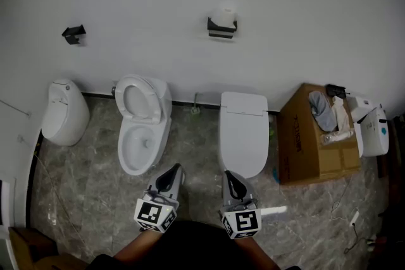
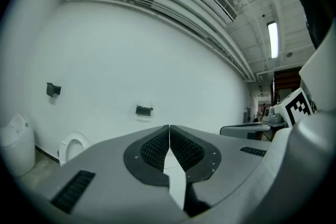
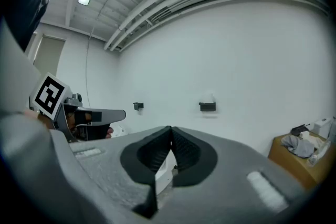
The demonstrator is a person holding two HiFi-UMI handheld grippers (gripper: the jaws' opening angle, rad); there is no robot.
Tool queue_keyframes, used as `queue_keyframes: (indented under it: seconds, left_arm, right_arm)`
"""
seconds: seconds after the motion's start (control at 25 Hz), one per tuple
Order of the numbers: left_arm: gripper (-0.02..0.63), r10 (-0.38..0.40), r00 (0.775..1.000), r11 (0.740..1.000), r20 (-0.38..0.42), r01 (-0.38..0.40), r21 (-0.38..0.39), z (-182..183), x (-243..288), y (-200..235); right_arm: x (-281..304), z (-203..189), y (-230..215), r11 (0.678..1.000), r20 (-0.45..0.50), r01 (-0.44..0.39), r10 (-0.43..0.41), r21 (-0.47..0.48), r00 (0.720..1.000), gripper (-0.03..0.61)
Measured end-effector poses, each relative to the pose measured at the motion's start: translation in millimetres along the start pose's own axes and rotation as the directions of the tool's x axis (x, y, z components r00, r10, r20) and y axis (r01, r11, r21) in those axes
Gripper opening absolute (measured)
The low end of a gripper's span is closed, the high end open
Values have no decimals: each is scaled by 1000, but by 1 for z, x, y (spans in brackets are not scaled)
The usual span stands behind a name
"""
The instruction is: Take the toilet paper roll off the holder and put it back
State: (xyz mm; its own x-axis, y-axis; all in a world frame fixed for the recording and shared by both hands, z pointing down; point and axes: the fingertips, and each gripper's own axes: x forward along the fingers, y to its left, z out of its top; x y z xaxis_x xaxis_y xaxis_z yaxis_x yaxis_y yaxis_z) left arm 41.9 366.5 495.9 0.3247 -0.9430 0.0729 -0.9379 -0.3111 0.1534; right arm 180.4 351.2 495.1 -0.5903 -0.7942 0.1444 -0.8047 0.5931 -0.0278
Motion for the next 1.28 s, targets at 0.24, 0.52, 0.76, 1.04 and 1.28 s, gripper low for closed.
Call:
queue_keyframes:
  seconds: [0.24,0.52,0.76,1.04,1.28]
  left_arm:
    - [17,-65,998,998,-2,65,-11,16,85,66]
    - [17,-112,994,993,-16,112,-25,51,177,147]
    - [17,-174,985,985,0,174,-22,71,234,207]
    - [17,-182,983,983,24,182,-20,83,270,250]
    - [17,-160,987,986,-8,160,-43,73,296,270]
  right_arm:
    - [95,20,-38,997,-15,73,-73,-14,997,-2]
    - [215,50,-67,989,-38,149,-149,19,988,-2]
    - [296,60,-75,983,-23,179,-178,27,984,-2]
    - [334,58,-88,971,-50,237,-235,29,971,-2]
    - [366,63,-119,965,-31,254,-252,67,967,-2]
